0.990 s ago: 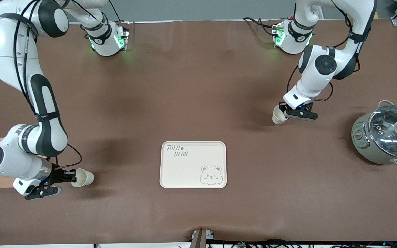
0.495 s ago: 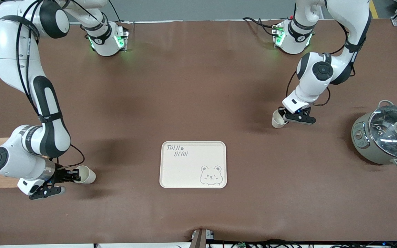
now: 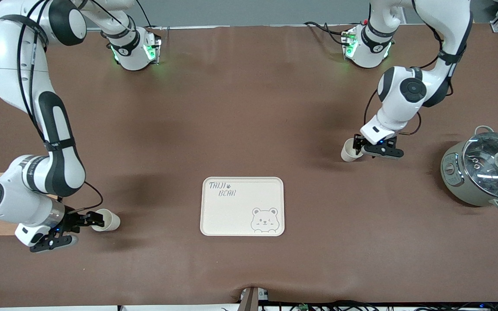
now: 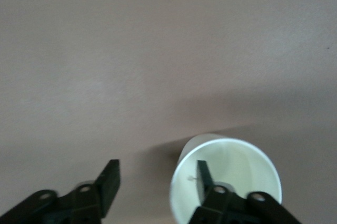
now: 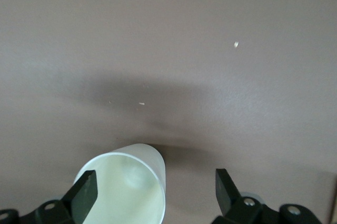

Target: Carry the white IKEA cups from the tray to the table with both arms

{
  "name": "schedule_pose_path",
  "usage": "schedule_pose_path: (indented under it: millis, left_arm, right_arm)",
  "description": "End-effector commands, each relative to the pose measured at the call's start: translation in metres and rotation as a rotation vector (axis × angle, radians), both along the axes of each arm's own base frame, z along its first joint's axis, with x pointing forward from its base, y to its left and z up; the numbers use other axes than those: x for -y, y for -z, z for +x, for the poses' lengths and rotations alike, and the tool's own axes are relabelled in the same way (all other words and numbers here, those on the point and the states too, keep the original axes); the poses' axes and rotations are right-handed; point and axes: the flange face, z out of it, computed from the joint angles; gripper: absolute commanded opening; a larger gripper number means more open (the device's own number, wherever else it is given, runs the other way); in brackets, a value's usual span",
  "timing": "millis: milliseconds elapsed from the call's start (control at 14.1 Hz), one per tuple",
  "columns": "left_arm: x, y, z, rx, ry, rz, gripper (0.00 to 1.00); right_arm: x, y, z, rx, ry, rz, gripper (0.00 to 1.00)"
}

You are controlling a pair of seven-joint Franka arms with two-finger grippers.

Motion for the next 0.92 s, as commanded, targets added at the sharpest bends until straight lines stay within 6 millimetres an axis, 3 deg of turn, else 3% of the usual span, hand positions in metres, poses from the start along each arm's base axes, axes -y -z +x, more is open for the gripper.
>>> schedule_pose_path:
  millis: [0,212,495,636,848]
  left_arm:
    - [0.000,-0.061,0.011,-0.055,0.013,0.026,1.00]
    - [0.006,-0.119,0.037,-0.113,-0.014,0.034,1.00]
    - [0.005,-0.200,0.075,-0.050,-0.031,0.021,1.00]
    - [-0.007,-0.232,0.084,0.001,-0.049,0.010,1.00]
    - [-0.018,-0.300,0.095,-0.006,-0.072,0.016,1.00]
  right_arm:
    - [-0.005,-0.038,-0.006,0.001,-0.009,0.011,1.00]
    - [0.009,-0.097,-0.016,-0.009,0.038,-0.002,1.00]
    - [0.010,-0.170,-0.039,-0.045,0.118,-0.034,1.00]
    - [0.009,-0.204,-0.050,-0.042,0.130,-0.031,1.00]
    - [0.006,-0.252,-0.072,-0.046,0.138,-0.023,1.00]
